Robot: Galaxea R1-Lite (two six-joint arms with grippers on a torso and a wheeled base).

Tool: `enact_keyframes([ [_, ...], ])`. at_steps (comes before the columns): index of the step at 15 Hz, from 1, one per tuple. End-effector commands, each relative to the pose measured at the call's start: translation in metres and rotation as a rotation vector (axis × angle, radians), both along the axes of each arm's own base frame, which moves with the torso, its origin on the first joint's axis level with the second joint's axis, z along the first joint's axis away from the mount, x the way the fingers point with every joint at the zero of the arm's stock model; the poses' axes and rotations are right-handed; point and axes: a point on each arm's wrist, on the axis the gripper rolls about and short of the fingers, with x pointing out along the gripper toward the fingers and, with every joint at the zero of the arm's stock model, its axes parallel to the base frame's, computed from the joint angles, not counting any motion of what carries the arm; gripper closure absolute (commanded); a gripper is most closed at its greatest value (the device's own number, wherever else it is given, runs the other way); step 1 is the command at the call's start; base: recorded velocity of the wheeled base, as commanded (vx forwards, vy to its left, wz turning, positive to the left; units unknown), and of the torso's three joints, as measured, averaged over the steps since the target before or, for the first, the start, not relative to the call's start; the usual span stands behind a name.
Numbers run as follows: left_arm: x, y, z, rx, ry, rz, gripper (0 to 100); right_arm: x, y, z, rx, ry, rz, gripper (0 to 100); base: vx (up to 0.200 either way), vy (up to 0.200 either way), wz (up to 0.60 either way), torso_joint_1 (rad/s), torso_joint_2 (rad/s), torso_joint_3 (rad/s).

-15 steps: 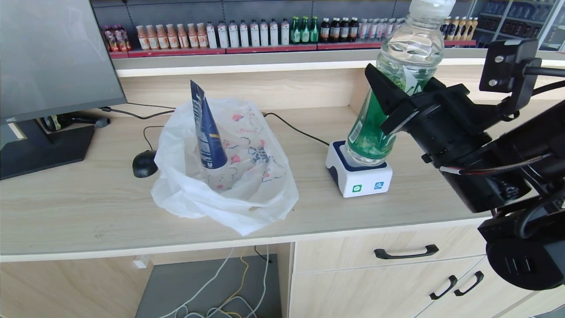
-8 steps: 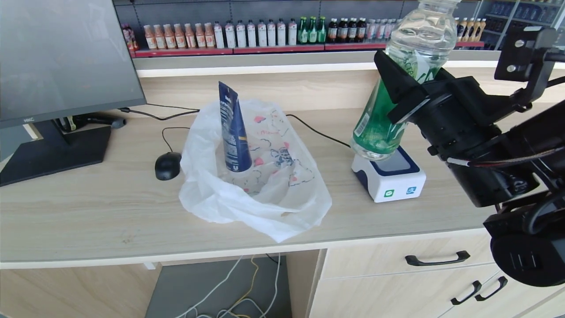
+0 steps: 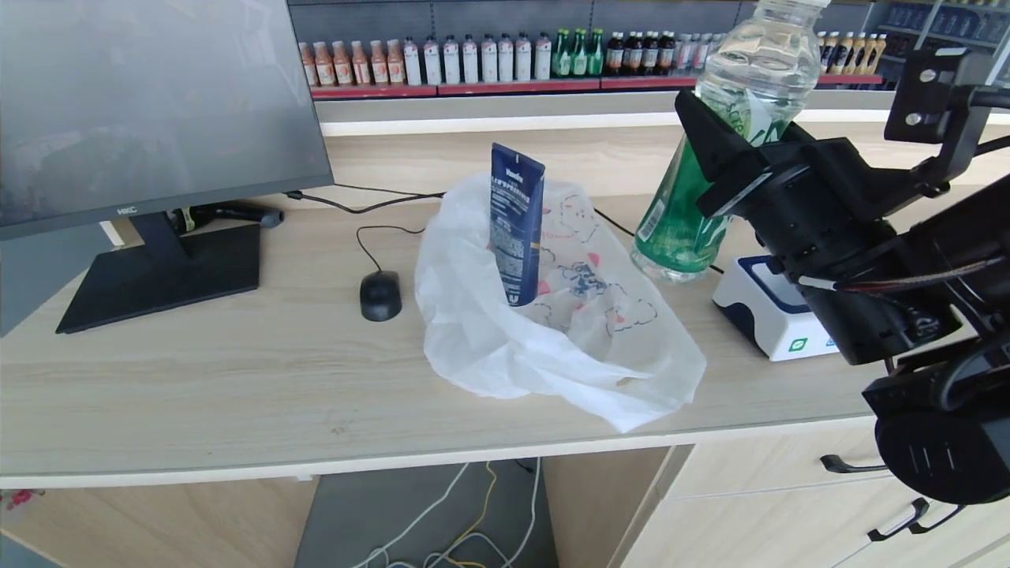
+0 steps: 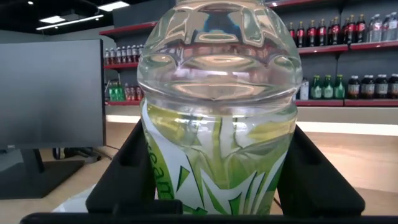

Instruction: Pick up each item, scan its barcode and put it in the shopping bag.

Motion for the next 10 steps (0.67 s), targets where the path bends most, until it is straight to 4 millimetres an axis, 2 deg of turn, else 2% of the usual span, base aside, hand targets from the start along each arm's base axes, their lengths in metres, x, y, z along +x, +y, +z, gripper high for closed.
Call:
enact_keyframes([
  [1, 0.0, 0.0, 0.0, 0.001, 0.0, -0.001, 0, 0.006, 0.003, -0.004, -0.001, 0.012, 0.003, 100, 0.0, 0.2, 0.0, 0.002, 0.0, -0.002],
  [2, 0.0, 0.0, 0.0, 0.001, 0.0, -0.001, 0, 0.01, 0.001, -0.002, 0.001, 0.001, -0.011, 100, 0.0, 0.0, 0.0, 0.0, 0.0, 0.0],
  [10, 0.0, 0.0, 0.0, 0.001, 0.0, -0.001, 0, 0.045, -0.005, -0.022, -0.02, 0.045, -0.067, 100, 0.0, 0.0, 0.0, 0.0, 0.0, 0.0],
])
